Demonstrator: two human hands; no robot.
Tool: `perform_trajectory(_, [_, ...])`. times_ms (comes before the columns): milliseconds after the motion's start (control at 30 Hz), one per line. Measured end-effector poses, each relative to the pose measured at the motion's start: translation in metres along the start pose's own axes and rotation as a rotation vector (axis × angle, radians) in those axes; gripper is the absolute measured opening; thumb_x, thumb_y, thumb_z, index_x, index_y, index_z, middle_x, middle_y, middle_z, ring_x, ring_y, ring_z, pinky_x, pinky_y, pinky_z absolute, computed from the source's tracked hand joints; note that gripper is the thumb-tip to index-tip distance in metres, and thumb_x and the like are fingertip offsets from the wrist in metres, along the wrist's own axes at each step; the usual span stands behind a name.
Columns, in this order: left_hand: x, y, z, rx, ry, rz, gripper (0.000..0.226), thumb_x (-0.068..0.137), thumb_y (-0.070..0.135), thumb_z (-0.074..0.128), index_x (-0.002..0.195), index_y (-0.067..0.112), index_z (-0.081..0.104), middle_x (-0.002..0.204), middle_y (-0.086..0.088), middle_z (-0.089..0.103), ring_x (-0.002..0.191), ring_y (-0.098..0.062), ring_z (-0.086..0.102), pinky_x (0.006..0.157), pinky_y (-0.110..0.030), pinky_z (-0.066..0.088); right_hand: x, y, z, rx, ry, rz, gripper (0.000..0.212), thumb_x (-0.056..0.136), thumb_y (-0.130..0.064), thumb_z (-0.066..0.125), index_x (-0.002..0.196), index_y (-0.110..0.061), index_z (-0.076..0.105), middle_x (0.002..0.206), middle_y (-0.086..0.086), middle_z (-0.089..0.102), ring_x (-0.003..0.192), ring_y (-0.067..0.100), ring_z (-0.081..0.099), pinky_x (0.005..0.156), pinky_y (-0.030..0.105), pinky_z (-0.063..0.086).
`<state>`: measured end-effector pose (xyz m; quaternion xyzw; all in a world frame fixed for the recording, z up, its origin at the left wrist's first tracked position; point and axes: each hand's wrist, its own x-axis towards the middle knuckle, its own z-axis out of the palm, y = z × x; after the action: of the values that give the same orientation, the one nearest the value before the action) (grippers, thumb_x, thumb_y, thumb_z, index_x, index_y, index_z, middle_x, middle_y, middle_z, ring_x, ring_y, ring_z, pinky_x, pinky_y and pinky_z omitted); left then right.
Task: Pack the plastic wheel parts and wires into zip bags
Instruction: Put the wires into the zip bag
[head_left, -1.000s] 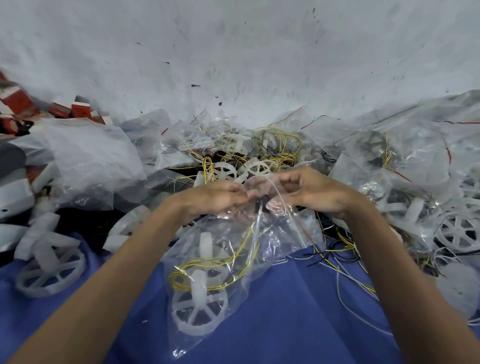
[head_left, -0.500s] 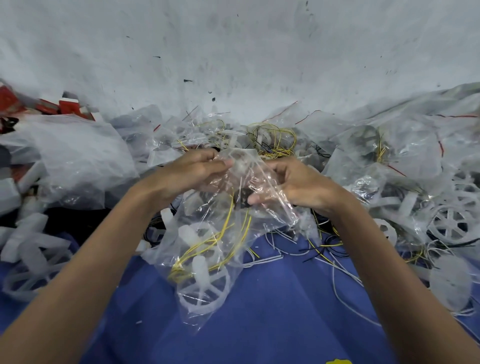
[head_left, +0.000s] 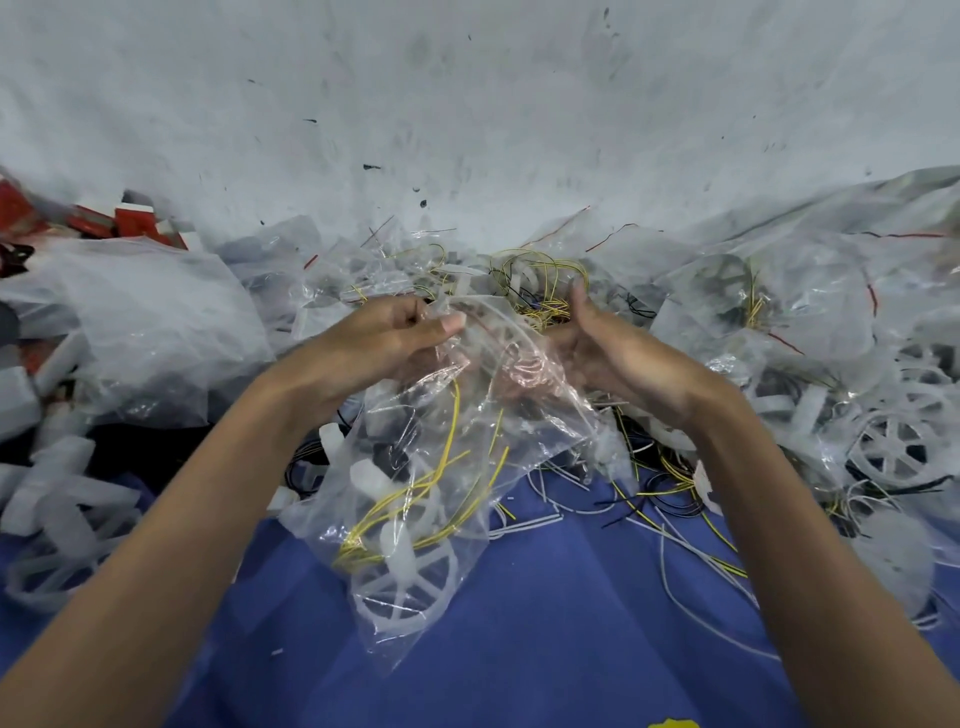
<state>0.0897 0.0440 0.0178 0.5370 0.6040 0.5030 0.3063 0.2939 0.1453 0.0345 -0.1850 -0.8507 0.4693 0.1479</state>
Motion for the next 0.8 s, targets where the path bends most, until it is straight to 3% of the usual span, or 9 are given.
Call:
perform_trajectory(67, [0.001,-0.002,-0.004,-0.055,0.027,-0.008,0.052,0.078,0.043,0.063,0.103,-0.002,0.057,0.089,-0.003,0.064,0.072,-0.004,0.062,0.055,-0.009,0.046,-0.006,0.001,-0.005,-0.102,-0.045,-0.042,0.058,0.078,-0.058,0.044,0.091,-0.007,0.068,0.075,-0.011,0.066,0.073,-0.001,0.061,0.079,0.028,0.045])
perform_trajectory(167, [-0.004,0.001,-0.007,-0.073,0.039,0.005,0.031,0.074,0.041,0.065,0.084,0.012,0.058,0.076,0.005,0.07,0.065,-0.003,0.066,0.049,-0.011,0.045,-0.005,0.008,-0.007,-0.247,-0.111,-0.011,0.036,0.078,-0.032,0.067,0.093,0.001,0.067,0.095,0.006,0.07,0.091,0.016,0.064,0.084,0.035,0.047])
perform_trajectory(267, [-0.012,0.019,-0.017,-0.002,0.149,0.041,0.029,0.07,0.04,0.067,0.08,0.016,0.054,0.067,0.001,0.068,0.057,-0.009,0.06,0.052,-0.021,0.044,0.004,0.009,0.004,-0.226,-0.055,-0.02,0.009,0.082,-0.013,0.068,0.09,-0.01,0.07,0.105,-0.006,0.069,0.101,-0.003,0.061,0.09,0.017,0.047])
perform_trajectory(367, [-0.033,0.054,-0.028,0.19,0.317,0.335,0.023,0.077,0.038,0.07,0.071,0.027,0.051,0.078,-0.005,0.07,0.067,-0.012,0.059,0.063,-0.027,0.043,0.012,0.003,0.014,-0.066,0.06,-0.188,0.007,0.081,-0.006,0.067,0.086,-0.01,0.07,0.104,0.0,0.07,0.097,0.004,0.063,0.086,0.017,0.047])
perform_trajectory(433, [-0.054,0.075,-0.019,0.3,0.219,0.544,0.019,0.079,0.037,0.062,0.071,0.029,0.047,0.081,0.003,0.069,0.065,-0.001,0.06,0.058,-0.016,0.045,0.011,-0.001,0.011,0.002,0.06,-0.298,0.011,0.078,0.0,0.068,0.088,0.002,0.07,0.1,-0.001,0.072,0.088,0.002,0.064,0.08,0.012,0.048])
perform_trajectory(500, [-0.071,0.079,0.001,0.498,0.057,0.547,0.019,0.077,0.032,0.063,0.073,0.032,0.045,0.078,0.011,0.065,0.06,0.004,0.057,0.049,-0.005,0.039,0.008,0.001,0.006,-0.074,-0.016,-0.304,0.017,0.076,0.007,0.068,0.092,0.005,0.07,0.096,-0.024,0.069,0.087,-0.008,0.063,0.077,0.007,0.045])
perform_trajectory(567, [-0.076,0.065,0.021,0.717,-0.088,0.481,0.024,0.077,0.029,0.065,0.073,0.032,0.042,0.07,0.009,0.059,0.062,0.003,0.053,0.052,-0.007,0.036,0.006,0.013,-0.002,-0.237,-0.087,-0.192,0.018,0.077,0.014,0.063,0.085,0.001,0.072,0.077,-0.031,0.067,0.077,-0.014,0.062,0.071,0.003,0.043])
perform_trajectory(700, [-0.078,0.024,0.058,0.732,-0.444,0.29,0.031,0.083,0.026,0.068,0.077,0.031,0.038,0.072,0.012,0.049,0.068,0.0,0.046,0.059,-0.012,0.036,0.006,0.049,-0.014,-0.467,-0.022,-0.008,0.019,0.085,0.002,0.061,0.088,-0.013,0.073,0.088,-0.006,0.073,0.094,0.007,0.066,0.088,0.025,0.051])
perform_trajectory(800, [-0.082,0.001,0.074,0.617,-0.591,0.171,0.032,0.078,0.049,0.07,0.081,0.032,0.043,0.07,0.019,0.052,0.066,0.003,0.048,0.057,-0.009,0.036,0.008,0.07,-0.017,-0.358,0.068,0.115,0.01,0.088,-0.008,0.062,0.092,-0.014,0.068,0.084,0.004,0.073,0.076,0.014,0.07,0.081,0.032,0.055])
